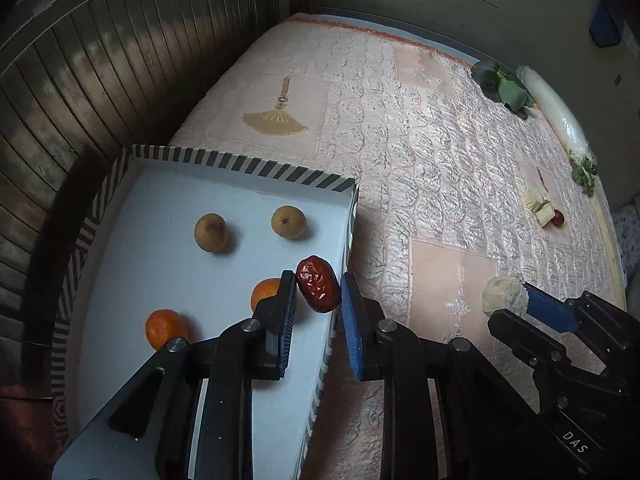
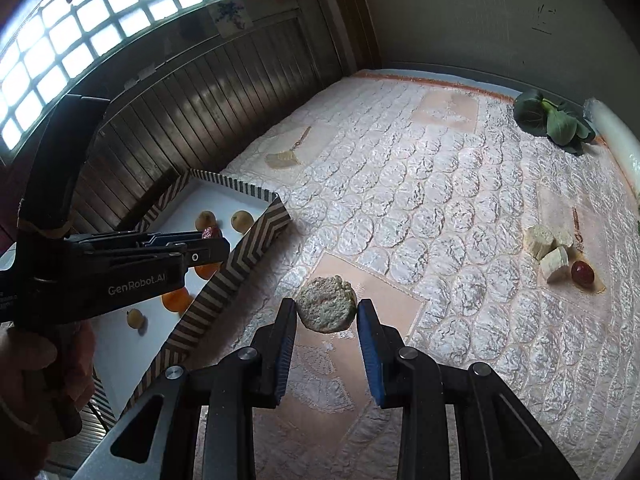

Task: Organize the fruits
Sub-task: 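Carry the date and cake slice into the tray and open both grippers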

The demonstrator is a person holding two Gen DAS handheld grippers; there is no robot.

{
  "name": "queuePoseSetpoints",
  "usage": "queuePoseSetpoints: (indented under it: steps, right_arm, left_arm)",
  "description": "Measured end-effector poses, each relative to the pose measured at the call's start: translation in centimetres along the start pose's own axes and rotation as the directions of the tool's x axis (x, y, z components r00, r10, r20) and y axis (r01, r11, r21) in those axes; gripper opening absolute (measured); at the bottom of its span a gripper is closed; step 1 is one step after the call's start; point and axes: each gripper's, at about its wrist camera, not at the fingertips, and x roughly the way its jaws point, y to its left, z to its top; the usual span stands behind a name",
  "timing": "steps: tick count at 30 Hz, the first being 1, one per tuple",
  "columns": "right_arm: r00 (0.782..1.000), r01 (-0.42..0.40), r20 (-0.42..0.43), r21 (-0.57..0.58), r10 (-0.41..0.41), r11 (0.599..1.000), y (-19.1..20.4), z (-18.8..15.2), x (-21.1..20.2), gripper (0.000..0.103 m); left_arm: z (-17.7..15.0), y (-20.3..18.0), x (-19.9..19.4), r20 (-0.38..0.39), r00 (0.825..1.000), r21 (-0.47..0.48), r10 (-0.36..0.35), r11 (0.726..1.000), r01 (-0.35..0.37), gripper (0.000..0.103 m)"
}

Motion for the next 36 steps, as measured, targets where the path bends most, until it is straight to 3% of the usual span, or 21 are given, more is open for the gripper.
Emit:
queuePoseSetpoints:
  steps: [23,36]
  right_arm:
    - [0.992,-0.117,-0.058,-0.154,0.109,0.981,9.2,0.9,4.1,0.030]
    - [0.973,-0.209,-0.148,-0.244,0.176,0.947,14.2,-0.2,6.1,0.030]
  left_arm:
    - [-1.5,9.2,-0.8,0.001,0.999,-0.125,0.049,0.991,-0.048,0.022]
    - [-1.6,14.0,-0.2,-0.025,0.999,-0.206,0.045,0.977,-0.049,0.021]
